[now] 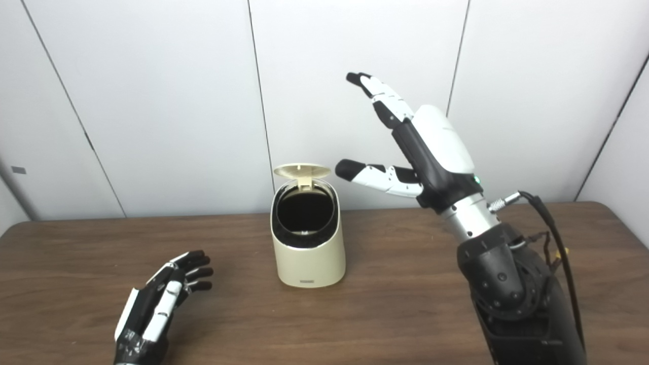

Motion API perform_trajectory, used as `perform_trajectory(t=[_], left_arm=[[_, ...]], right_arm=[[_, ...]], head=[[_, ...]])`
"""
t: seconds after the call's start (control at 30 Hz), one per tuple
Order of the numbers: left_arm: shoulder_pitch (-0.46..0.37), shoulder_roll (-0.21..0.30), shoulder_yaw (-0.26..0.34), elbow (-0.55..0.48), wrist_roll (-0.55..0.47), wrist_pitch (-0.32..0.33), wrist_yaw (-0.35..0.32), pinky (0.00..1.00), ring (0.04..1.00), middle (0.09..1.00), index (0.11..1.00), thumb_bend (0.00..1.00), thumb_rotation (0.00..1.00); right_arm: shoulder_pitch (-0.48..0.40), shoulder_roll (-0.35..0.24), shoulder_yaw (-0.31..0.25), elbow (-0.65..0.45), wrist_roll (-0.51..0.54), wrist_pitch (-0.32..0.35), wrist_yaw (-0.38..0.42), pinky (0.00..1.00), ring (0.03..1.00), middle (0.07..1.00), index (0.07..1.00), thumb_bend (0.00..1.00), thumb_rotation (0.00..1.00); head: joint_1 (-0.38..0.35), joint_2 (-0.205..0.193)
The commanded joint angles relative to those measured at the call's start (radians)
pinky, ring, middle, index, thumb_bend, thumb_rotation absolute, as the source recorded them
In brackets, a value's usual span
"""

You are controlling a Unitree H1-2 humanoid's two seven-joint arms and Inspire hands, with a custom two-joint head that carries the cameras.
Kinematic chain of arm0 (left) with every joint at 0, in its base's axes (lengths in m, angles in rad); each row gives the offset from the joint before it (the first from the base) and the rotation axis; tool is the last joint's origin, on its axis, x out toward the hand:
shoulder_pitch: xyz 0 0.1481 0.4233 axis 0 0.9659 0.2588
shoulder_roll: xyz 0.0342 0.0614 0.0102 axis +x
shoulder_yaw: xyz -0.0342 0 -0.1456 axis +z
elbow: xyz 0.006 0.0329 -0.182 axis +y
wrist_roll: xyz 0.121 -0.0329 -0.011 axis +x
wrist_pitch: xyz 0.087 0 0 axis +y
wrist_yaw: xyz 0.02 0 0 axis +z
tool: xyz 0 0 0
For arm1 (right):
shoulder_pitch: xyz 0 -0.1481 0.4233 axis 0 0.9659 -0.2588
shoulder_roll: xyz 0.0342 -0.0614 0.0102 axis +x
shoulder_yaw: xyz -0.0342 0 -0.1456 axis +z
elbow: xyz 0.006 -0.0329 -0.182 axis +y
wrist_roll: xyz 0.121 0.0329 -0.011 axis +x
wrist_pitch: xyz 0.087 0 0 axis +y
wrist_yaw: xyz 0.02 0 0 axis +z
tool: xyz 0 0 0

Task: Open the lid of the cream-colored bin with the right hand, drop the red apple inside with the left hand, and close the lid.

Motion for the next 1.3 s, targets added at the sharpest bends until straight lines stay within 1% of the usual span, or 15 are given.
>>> perform_trajectory(t=[0.0, 0.03, 0.13, 0.27, 0.33, 0.43, 0.47, 0.57, 0.67, 0.8, 0.9, 1.03, 1.27], left_arm=[[-0.023, -0.008, 0.003, -0.002, 0.007, -0.063, 0.001, 0.67, 0.734, 0.774, 0.773, 0.43, 0.89], [-0.023, -0.010, 0.003, 0.007, 0.008, -0.072, 0.001, 0.67, 0.737, 0.773, 0.771, 0.45, 0.93], [-0.025, -0.017, 0.008, 0.036, 0.015, -0.100, 0.007, 0.66, 0.733, 0.766, 0.766, 0.47, 0.96], [-0.023, -0.027, 0.012, 0.064, 0.033, -0.106, 0.020, 0.68, 0.738, 0.776, 0.775, 0.48, 0.97], [-0.022, -0.030, 0.015, 0.071, 0.037, -0.106, 0.023, 0.68, 0.745, 0.786, 0.785, 0.48, 0.96], [-0.020, -0.035, 0.020, 0.071, 0.040, -0.098, 0.028, 0.69, 0.754, 0.797, 0.791, 0.47, 0.95], [-0.020, -0.037, 0.021, 0.069, 0.042, -0.095, 0.031, 0.69, 0.754, 0.800, 0.794, 0.47, 0.94], [-0.023, -0.042, 0.028, 0.083, 0.054, -0.116, 0.042, 0.70, 0.765, 0.811, 0.801, 0.45, 0.91], [-0.024, -0.044, 0.031, 0.092, 0.061, -0.128, 0.051, 0.71, 0.784, 0.821, 0.810, 0.44, 0.90], [-0.025, -0.049, 0.031, 0.088, 0.076, -0.133, 0.064, 0.70, 0.774, 0.806, 0.798, 0.44, 0.89], [-0.022, -0.049, 0.028, 0.083, 0.076, -0.132, 0.061, 0.71, 0.773, 0.806, 0.797, 0.44, 0.90], [-0.018, -0.043, 0.023, 0.078, 0.079, -0.130, 0.053, 0.73, 0.787, 0.814, 0.804, 0.42, 0.91], [-0.018, -0.044, 0.022, 0.081, 0.076, -0.135, 0.050, 0.73, 0.780, 0.808, 0.796, 0.43, 0.90]], right_arm=[[-0.086, -0.038, 0.015, -0.031, -0.023, 0.031, 0.072, 0.84, 0.965, 0.944, 0.930, 0.75, 1.00], [-0.101, -0.047, 0.025, -0.028, -0.030, 0.042, 0.097, 0.81, 0.956, 0.937, 0.922, 0.77, 1.00], [-0.157, -0.073, 0.064, -0.007, -0.054, 0.064, 0.175, 0.79, 0.947, 0.936, 0.920, 0.77, 1.00], [-0.214, -0.078, 0.102, 0.064, -0.056, 0.065, 0.234, 0.80, 0.941, 0.938, 0.920, 0.74, 0.98], [-0.230, -0.078, 0.116, 0.090, -0.062, 0.066, 0.251, 0.79, 0.940, 0.939, 0.926, 0.77, 1.00], [-0.241, -0.069, 0.125, 0.134, -0.063, 0.066, 0.255, 0.80, 0.941, 0.938, 0.929, 0.78, 0.99], [-0.244, -0.067, 0.127, 0.143, -0.061, 0.068, 0.259, 0.81, 0.949, 0.949, 0.940, 0.76, 0.98], [-0.257, -0.057, 0.134, 0.172, -0.055, 0.081, 0.275, 0.85, 0.969, 0.987, 0.974, 0.72, 0.95], [-0.275, -0.049, 0.150, 0.203, -0.064, 0.090, 0.291, 0.87, 0.994, 0.999, 0.997, 0.73, 0.96], [-0.300, -0.041, 0.178, 0.260, -0.082, 0.080, 0.292, 0.89, 0.997, 1.000, 1.000, 0.76, 0.98], [-0.319, -0.031, 0.191, 0.318, -0.081, 0.080, 0.289, 0.92, 1.000, 1.000, 1.000, 0.74, 0.95], [-0.334, -0.017, 0.191, 0.397, -0.069, 0.063, 0.270, 0.95, 1.000, 1.000, 0.995, 0.74, 0.91], [-0.337, -0.007, 0.200, 0.435, -0.070, 0.068, 0.279, 0.93, 1.000, 0.990, 0.973, 0.76, 0.92]], head=[[-0.001, 0.004], [-0.001, 0.005], [-0.004, 0.010], [-0.006, 0.015], [-0.006, 0.016], [-0.005, 0.017], [-0.005, 0.017], [-0.007, 0.018], [-0.007, 0.019], [-0.011, 0.020], [-0.011, 0.020], [-0.010, 0.021], [-0.010, 0.021]])
